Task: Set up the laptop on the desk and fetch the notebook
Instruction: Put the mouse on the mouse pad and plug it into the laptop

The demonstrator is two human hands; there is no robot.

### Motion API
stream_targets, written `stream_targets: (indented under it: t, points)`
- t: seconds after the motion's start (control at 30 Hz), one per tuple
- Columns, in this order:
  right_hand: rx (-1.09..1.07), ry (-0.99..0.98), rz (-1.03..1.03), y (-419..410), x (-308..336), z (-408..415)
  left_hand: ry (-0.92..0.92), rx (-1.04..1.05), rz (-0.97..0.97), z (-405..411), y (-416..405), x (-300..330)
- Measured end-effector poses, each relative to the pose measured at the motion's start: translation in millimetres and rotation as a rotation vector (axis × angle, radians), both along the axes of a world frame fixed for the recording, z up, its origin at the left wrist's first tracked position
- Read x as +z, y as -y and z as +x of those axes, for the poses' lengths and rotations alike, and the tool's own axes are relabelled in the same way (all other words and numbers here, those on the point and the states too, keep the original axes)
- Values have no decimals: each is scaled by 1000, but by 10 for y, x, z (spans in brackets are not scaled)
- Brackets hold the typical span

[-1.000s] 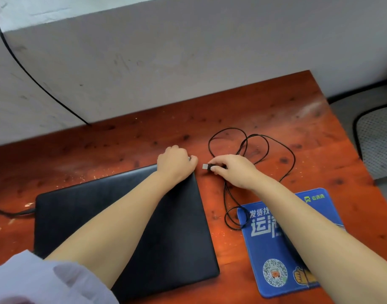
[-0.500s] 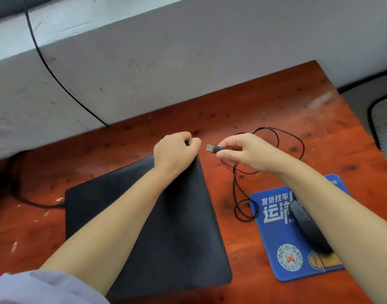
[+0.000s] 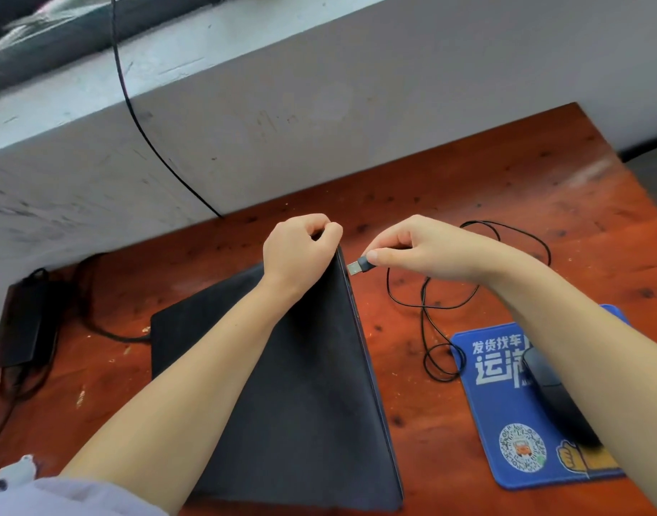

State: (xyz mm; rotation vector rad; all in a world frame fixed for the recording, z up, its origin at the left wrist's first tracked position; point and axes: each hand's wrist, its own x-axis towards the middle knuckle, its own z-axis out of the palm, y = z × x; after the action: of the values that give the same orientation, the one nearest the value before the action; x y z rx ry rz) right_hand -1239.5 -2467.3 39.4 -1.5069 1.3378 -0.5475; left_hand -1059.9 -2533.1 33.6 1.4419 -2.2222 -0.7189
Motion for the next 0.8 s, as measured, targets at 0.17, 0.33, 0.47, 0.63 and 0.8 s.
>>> stream_targets:
  t: [0.17, 0.33, 0.47, 0.63, 0.8]
  points:
    - [-3, -7, -25, 16, 49, 69, -24, -5, 6, 29, 2, 46]
    - [13, -9, -15, -27, 87, 94, -40, 16, 9, 44, 11, 87]
    - [6, -8, -11, -67, 98, 137, -47, 11, 10, 53, 14, 96]
    - [-15, -101, -6, -81, 174, 170, -43, 24, 11, 49, 13, 96]
    - [22, -321, -20, -23, 308, 228, -22, 39, 20, 9, -5, 46]
